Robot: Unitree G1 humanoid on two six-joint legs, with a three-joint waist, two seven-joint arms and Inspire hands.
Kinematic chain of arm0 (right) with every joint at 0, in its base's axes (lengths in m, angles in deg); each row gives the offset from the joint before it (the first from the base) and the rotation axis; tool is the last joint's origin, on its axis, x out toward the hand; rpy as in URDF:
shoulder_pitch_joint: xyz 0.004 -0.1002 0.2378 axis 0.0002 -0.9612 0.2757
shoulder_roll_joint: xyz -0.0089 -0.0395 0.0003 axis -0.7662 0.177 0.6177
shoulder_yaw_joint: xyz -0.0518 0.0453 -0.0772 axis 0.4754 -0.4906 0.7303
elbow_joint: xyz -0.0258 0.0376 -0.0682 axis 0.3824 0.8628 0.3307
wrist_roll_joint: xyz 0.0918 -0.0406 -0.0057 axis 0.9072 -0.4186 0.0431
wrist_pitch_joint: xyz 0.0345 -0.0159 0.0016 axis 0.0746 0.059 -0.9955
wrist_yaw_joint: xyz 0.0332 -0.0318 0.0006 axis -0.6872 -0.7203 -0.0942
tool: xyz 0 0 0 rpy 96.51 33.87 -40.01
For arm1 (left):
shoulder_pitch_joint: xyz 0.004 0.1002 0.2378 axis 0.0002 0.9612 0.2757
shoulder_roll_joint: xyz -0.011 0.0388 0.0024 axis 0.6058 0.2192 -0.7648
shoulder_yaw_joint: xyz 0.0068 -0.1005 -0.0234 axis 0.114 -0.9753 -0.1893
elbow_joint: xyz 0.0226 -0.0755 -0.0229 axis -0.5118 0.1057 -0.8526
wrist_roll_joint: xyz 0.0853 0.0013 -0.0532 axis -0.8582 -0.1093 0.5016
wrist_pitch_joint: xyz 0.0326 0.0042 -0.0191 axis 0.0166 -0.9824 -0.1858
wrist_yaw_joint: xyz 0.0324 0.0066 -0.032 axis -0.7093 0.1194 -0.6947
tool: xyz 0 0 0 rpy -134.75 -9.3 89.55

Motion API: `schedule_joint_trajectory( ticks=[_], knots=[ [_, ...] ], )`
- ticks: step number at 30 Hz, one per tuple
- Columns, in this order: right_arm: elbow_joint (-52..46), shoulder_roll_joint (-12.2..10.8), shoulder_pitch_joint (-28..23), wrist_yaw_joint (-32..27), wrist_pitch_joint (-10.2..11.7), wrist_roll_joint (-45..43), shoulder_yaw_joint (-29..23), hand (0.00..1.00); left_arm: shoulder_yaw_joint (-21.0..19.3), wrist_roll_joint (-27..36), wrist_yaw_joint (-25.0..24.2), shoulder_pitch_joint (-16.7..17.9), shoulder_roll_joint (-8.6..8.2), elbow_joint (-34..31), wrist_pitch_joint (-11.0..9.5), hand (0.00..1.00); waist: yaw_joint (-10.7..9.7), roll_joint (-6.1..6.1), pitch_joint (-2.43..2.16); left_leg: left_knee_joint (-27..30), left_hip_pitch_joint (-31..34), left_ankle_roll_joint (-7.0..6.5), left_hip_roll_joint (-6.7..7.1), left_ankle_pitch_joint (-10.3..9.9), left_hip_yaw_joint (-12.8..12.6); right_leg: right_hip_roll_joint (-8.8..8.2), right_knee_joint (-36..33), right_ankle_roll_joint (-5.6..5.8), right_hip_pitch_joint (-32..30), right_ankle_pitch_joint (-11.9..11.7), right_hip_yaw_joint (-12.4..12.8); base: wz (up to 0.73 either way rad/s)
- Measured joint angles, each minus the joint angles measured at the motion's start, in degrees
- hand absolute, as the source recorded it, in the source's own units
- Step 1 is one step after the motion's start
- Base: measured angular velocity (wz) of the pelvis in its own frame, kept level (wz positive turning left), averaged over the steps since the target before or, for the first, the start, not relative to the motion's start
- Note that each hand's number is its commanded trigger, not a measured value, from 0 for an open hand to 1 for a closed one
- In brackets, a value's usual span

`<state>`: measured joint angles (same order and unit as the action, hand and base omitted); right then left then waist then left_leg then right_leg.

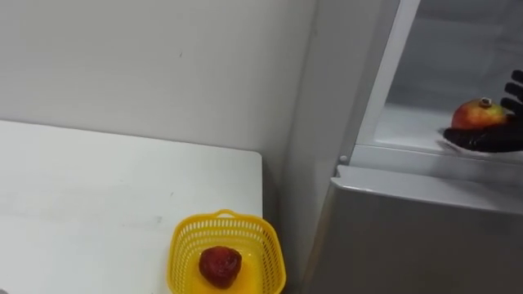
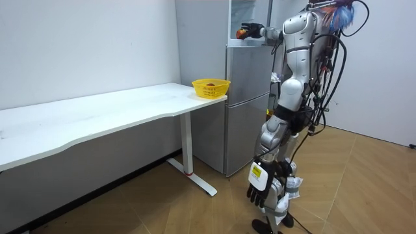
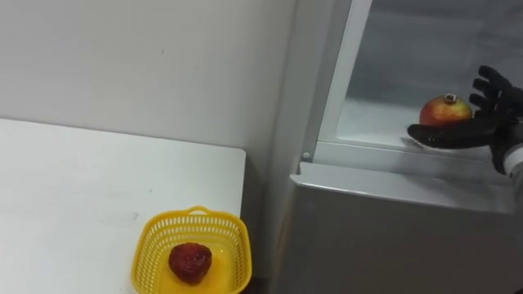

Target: Retrieve from the upper fridge

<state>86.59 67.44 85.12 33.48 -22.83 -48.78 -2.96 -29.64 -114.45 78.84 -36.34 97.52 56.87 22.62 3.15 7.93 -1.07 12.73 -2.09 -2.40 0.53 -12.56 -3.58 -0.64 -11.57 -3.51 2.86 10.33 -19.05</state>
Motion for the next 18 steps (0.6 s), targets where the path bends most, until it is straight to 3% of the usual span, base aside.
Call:
schedule_joint_trajectory(
  ticks=[18],
  knots=[
    [1.8,1.2,0.0,1.5,0.0,1.2,0.0,0.0,0.0,0.0,-1.5,-0.2,0.02,-2.1,0.6,0.0,0.3,0.54,-0.28,0.9,1.9,0.0,0.1,0.0,0.7,-0.04,0.6,-0.07,-1.0,-0.1,-0.8,0.02]
  ],
)
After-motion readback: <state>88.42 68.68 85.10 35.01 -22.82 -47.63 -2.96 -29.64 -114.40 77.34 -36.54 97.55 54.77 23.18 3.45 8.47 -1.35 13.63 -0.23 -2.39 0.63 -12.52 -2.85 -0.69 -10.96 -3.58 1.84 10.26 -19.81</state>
